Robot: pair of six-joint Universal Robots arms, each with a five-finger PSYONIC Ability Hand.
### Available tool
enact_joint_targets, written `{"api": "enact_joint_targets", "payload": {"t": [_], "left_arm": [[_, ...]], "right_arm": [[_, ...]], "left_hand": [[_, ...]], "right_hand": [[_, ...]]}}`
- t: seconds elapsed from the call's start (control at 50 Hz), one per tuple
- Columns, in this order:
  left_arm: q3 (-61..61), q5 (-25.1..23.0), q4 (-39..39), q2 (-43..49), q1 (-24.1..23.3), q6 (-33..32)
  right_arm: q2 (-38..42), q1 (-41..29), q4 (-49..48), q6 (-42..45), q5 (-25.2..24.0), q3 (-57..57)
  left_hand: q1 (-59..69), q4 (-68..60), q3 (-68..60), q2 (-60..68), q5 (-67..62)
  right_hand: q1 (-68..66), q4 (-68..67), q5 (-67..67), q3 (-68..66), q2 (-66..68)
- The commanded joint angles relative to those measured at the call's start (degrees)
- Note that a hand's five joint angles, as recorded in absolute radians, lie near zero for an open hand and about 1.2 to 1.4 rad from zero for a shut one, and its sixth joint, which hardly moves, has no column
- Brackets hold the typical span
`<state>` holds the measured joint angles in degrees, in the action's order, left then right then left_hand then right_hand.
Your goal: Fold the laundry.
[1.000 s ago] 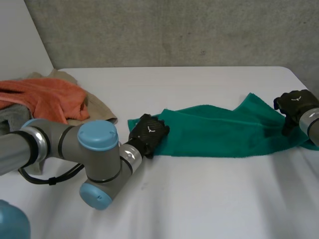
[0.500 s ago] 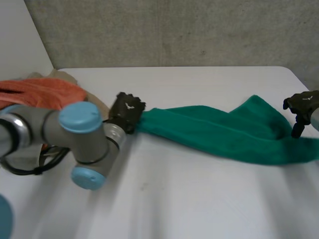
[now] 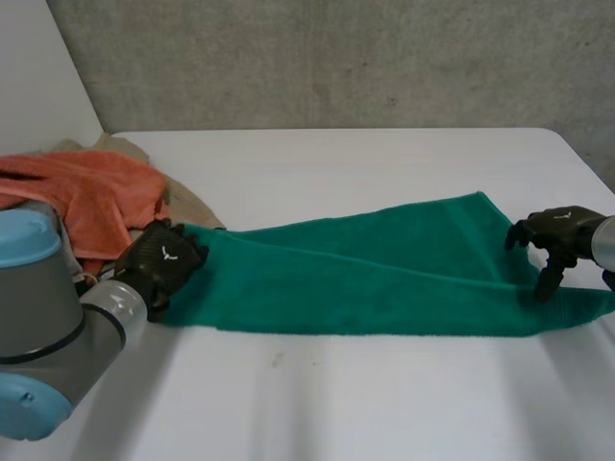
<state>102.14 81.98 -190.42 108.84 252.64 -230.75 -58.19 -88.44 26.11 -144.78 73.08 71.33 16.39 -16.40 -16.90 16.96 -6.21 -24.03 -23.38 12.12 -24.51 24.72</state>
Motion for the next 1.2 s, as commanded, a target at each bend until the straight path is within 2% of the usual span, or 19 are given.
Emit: {"api": "enact_joint_targets", "payload": {"t": [0.02,0.12,0.22,0.24,0.26,0.3,0.38,0.56,0.66,0.72,0.8,0.94,0.98,1.04,1.06,1.08,1.14,1.2], "left_arm": [[-8.3,0.5,0.4,1.7,-3.3,10.0],[-13.6,-0.2,0.9,5.0,-4.9,18.2],[-17.4,-3.0,0.3,8.3,-5.8,24.0],[-17.9,-3.5,0.2,8.8,-5.8,24.8],[-18.7,-4.5,-0.1,9.7,-6.0,26.3],[-19.5,-5.5,-0.5,10.5,-6.3,27.4],[-21.1,-7.0,-1.2,12.4,-6.9,29.3],[-24.7,-7.4,-1.2,16.7,-8.9,29.7],[-27.9,-6.5,0.1,20.1,-9.7,29.9],[-29.4,-6.3,1.5,22.1,-10.3,29.7],[-30.8,-6.1,3.4,24.2,-10.7,29.2],[-32.5,-3.9,3.9,25.8,-10.7,28.4],[-32.9,-3.1,3.7,25.9,-10.6,28.6],[-33.4,-1.4,3.1,25.8,-10.1,28.8],[-33.5,-0.9,3.0,25.7,-10.0,28.7],[-33.5,-0.2,2.8,25.5,-9.7,28.5],[-33.1,0.8,2.5,24.6,-9.0,28.2],[-33.1,1.0,2.3,23.5,-8.4,27.8]], "right_arm": [[-2.2,-0.3,-5.4,-1.6,2.0,4.6],[-1.9,-1.1,-8.1,-1.7,4.3,8.4],[0.4,-2.3,-12.1,-1.4,7.3,9.4],[0.6,-2.4,-12.2,-1.4,7.8,9.4],[0.8,-2.8,-12.3,-1.7,8.2,9.3],[0.5,-3.1,-12.7,-1.9,8.3,9.2],[-3.1,-4.3,-15.6,-3.8,7.3,10.8],[-19.7,-8.6,-15.6,-4.9,-2.4,15.1],[-29.7,-10.4,-13.9,-4.8,-10.8,16.3],[-34.8,-11.2,-13.9,-5.1,-14.1,15.9],[-40.0,-10.9,-13.7,-6.4,-16.6,14.0],[-44.1,-7.8,-13.6,-12.5,-20.6,10.8],[-44.2,-6.4,-13.6,-13.5,-21.4,10.4],[-43.5,-3.4,-13.9,-14.1,-22.4,10.3],[-43.1,-2.6,-14.0,-14.0,-22.5,10.3],[-41.8,-1.1,-14.1,-14.0,-22.6,10.4],[-39.4,0.1,-14.0,-13.8,-22.5,10.7],[-34.4,-1.0,-13.5,-12.1,-20.6,10.4]], "left_hand": [[-0.5,0.5,1.0,-1.0,0.3],[-0.5,0.5,1.0,-1.0,0.3],[-0.5,0.5,1.0,-1.0,0.3],[-0.8,0.8,1.3,-1.4,0.6],[-1.1,1.1,1.6,-1.7,1.0],[-1.1,1.1,1.6,-1.7,1.0],[-2.3,2.3,2.8,-2.9,2.1],[-5.5,5.5,6.0,-6.1,5.3],[-6.4,6.4,6.9,-6.9,6.2],[-6.4,6.4,6.9,-6.9,6.2],[-6.4,6.4,6.9,-6.9,6.2],[-3.3,3.3,3.8,-3.9,3.2],[0.0,0.0,0.5,-0.5,-0.2],[16.1,-16.1,-15.6,15.6,-16.3],[23.5,-23.5,-23.0,22.9,-23.7],[40.9,-40.9,-40.4,40.3,-41.1],[63.5,-63.5,-63.0,63.0,-63.7],[63.6,-63.6,-63.1,63.0,-63.8]], "right_hand": [[-0.8,-1.4,2.7,-0.3,0.1],[-1.9,-2.6,3.9,-1.5,1.3],[-7.1,-7.8,9.1,-6.7,6.5],[-11.5,-12.1,13.4,-11.0,10.8],[-30.7,-31.3,32.6,-30.2,30.0],[-55.9,-56.5,57.8,-55.4,55.2],[-56.0,-56.6,57.9,-55.5,55.3],[-56.0,-56.6,57.9,-55.5,55.3],[-56.0,-56.6,57.9,-55.5,55.3],[-56.0,-56.6,57.9,-55.5,55.3],[-56.0,-56.6,57.9,-55.5,55.3],[-56.0,-56.6,57.9,-55.5,55.3],[-56.0,-56.6,57.9,-55.5,55.3],[-56.0,-56.6,57.9,-55.5,55.3],[-56.0,-56.6,57.9,-55.5,55.3],[-56.0,-56.6,57.9,-55.5,55.3],[-56.0,-56.6,57.9,-55.5,55.3],[-56.0,-56.6,57.9,-55.5,55.3]]}}
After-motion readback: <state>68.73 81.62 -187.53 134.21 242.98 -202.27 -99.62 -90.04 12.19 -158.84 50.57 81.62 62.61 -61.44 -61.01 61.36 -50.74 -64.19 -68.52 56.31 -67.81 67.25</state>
